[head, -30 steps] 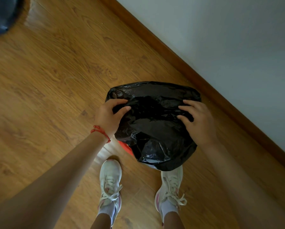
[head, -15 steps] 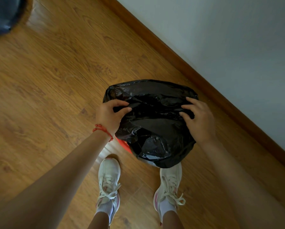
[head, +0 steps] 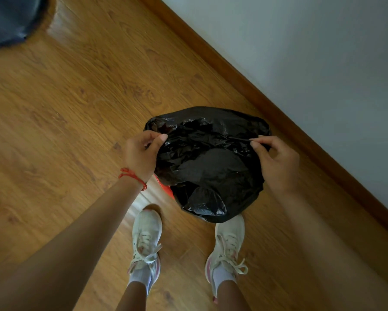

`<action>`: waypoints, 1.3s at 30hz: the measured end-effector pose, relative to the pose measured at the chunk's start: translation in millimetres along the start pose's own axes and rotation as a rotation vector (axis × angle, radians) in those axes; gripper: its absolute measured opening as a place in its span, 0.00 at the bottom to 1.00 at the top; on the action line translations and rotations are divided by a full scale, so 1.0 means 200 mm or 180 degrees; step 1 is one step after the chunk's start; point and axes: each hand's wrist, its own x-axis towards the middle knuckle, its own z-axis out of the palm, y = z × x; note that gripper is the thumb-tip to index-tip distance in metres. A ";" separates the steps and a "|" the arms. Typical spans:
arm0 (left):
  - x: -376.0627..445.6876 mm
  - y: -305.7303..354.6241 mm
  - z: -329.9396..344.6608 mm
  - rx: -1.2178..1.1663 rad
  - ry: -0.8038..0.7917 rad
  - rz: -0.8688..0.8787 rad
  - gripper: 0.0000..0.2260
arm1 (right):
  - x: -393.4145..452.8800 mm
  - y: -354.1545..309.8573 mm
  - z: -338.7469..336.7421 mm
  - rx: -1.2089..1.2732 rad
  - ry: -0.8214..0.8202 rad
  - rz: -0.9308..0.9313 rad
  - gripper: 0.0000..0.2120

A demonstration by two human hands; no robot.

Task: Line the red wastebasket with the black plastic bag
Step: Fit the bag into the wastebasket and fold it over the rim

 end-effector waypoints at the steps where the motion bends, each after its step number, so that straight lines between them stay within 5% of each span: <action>1: -0.02 0.00 0.00 -0.0033 0.0043 0.0042 0.07 | -0.01 -0.01 -0.01 0.0010 0.0009 -0.0025 0.04; 12: -0.21 -0.10 -0.05 -0.0093 0.0269 0.0581 0.08 | -0.21 0.01 -0.11 0.0085 0.0292 -0.0280 0.03; 22: -0.33 -0.18 -0.20 -0.0094 -0.0124 0.1111 0.09 | -0.57 -0.03 -0.08 -0.0034 0.0634 -0.0279 0.02; 31: -0.44 -0.31 -0.19 -0.0268 -0.0055 0.1313 0.07 | -0.74 0.04 0.02 -0.0278 0.0287 -0.0518 0.30; 39: -0.48 -0.39 -0.05 -0.0567 0.0190 0.1453 0.02 | -0.71 0.20 0.13 -0.0249 0.0291 -0.0958 0.35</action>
